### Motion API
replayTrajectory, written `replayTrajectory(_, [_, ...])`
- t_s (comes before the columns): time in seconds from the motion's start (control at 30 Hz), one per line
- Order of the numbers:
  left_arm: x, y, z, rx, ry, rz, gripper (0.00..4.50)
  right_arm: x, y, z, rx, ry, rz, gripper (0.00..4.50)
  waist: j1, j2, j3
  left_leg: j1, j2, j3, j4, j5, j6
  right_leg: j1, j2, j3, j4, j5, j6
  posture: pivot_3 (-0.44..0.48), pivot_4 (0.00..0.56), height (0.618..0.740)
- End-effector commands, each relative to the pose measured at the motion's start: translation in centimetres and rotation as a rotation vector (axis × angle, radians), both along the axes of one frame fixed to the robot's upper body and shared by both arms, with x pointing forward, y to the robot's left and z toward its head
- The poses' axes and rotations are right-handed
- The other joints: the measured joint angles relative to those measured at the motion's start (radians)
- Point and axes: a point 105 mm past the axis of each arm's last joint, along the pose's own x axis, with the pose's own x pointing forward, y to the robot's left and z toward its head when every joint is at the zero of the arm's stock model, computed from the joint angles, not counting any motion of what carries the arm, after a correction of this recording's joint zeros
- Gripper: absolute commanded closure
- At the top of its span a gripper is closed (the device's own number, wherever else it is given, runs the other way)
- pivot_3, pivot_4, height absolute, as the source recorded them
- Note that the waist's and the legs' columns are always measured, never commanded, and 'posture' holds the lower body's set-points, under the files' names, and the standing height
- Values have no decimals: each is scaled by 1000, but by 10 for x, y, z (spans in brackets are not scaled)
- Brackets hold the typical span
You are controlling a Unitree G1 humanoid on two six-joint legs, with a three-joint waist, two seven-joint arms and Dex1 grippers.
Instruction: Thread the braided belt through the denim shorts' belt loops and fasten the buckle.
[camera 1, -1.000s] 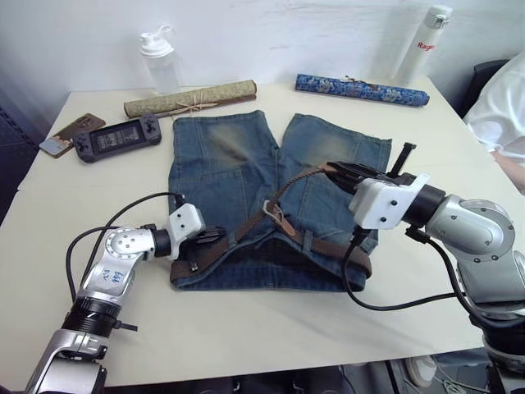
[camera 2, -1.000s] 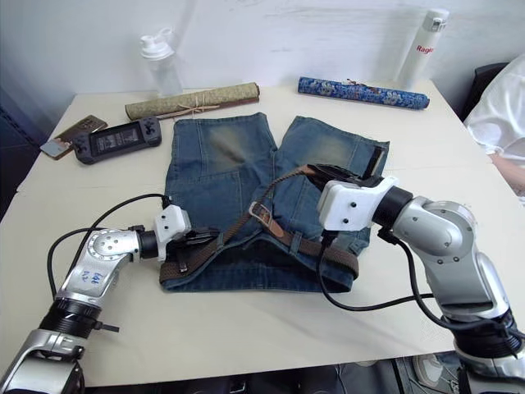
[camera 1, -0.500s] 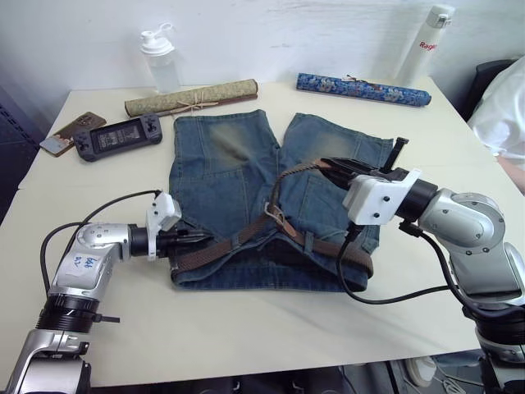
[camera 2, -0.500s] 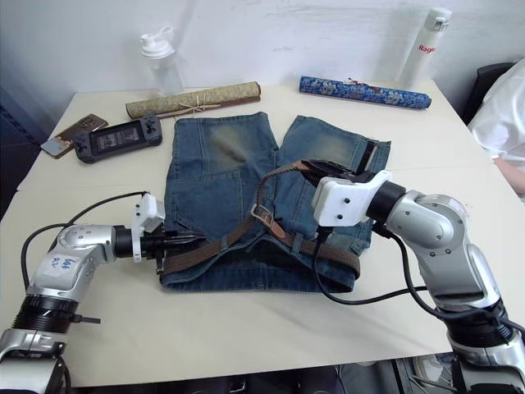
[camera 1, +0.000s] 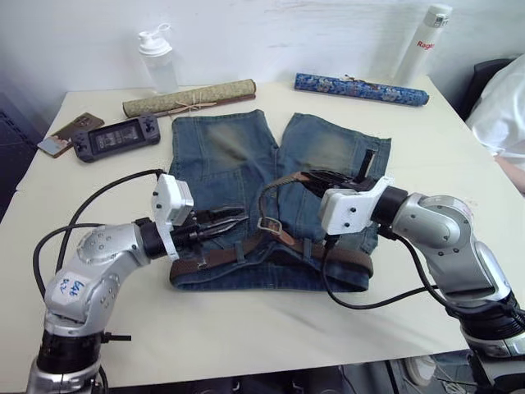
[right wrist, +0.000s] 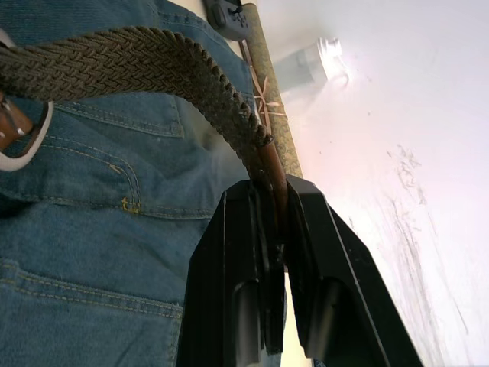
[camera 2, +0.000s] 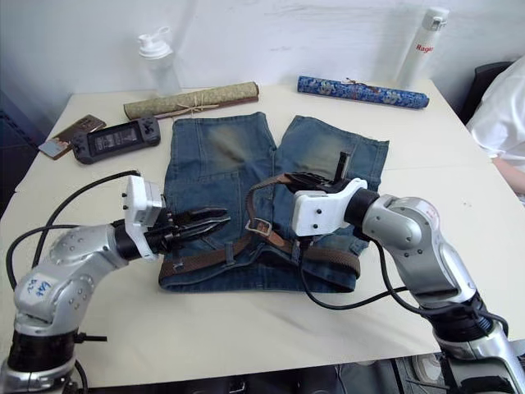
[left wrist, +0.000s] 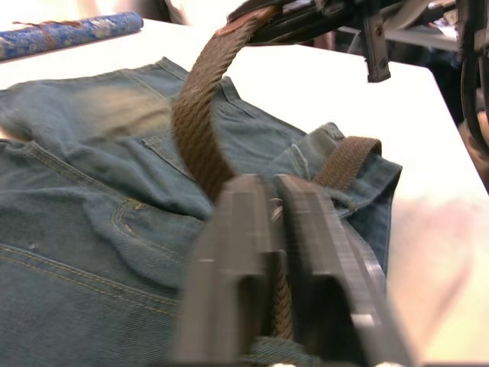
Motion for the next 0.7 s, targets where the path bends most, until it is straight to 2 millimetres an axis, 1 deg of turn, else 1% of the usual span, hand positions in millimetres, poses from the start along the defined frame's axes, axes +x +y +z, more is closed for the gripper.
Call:
replayTrajectory(0.03, [2, -5, 9, 6, -94, 98, 1957, -2, 6, 6, -5, -29, 13, 4500, 1, 0, 0, 0, 0, 0, 0, 0, 0, 0, 0, 0, -1, 0, 0, 0, 150, 717])
replayTrajectory(0.07, [6, -6, 11, -12, -100, 131, 1726, -1, 7, 5, -7, -29, 16, 4500, 2, 0, 0, 0, 0, 0, 0, 0, 0, 1, 0, 0, -2, 0, 0, 0, 150, 717])
replayTrajectory(0.1, [7, -8, 12, -11, -136, 154, 1258, -2, 10, 4, -11, -29, 21, 4500, 2, 0, 0, 0, -1, 0, 0, 0, 0, 1, -1, 0, -2, 0, 0, 0, 150, 717])
replayTrajectory(0.2, [16, -10, 13, 2, -196, 237, 1258, -3, 14, 3, -15, -31, 34, 4500, -1, 0, 0, 1, -1, 0, 0, 0, 0, 1, 0, -1, -2, 0, 0, 0, 150, 717])
replayTrajectory(0.3, [21, -15, 9, 64, -260, 278, 1258, -4, 17, 3, -17, -31, 42, 4500, -1, 0, 0, 1, 0, 0, -1, 0, 0, 1, 1, -1, -1, 0, 0, 0, 150, 717])
replayTrajectory(0.43, [27, -19, 7, 64, -275, 307, 1258, -4, 20, 3, -13, -33, 48, 4500, 0, 0, 0, 1, 0, 0, -1, 0, 0, 1, 0, -1, -2, 0, 0, 0, 150, 717])
replayTrajectory(0.53, [32, -18, 5, 74, -282, 339, 1258, -5, 21, 4, -11, -33, 51, 4500, 0, 0, 0, 1, 0, 0, -1, 0, 0, 1, 0, -1, -2, 0, 0, 0, 150, 717])
replayTrajectory(0.63, [34, -21, 3, 60, -270, 329, 1258, -6, 22, 3, -8, -33, 55, 4500, -1, 0, 0, 1, 0, 0, -1, 0, 0, 1, 0, -1, -2, 0, 0, 0, 150, 717])
replayTrajectory(0.7, [35, -22, 3, 52, -268, 329, 1772, -6, 23, 3, -5, -32, 56, 4500, 0, 0, 0, 1, 0, 0, -1, 0, 0, 1, 0, -2, -1, 0, 0, 0, 150, 717])
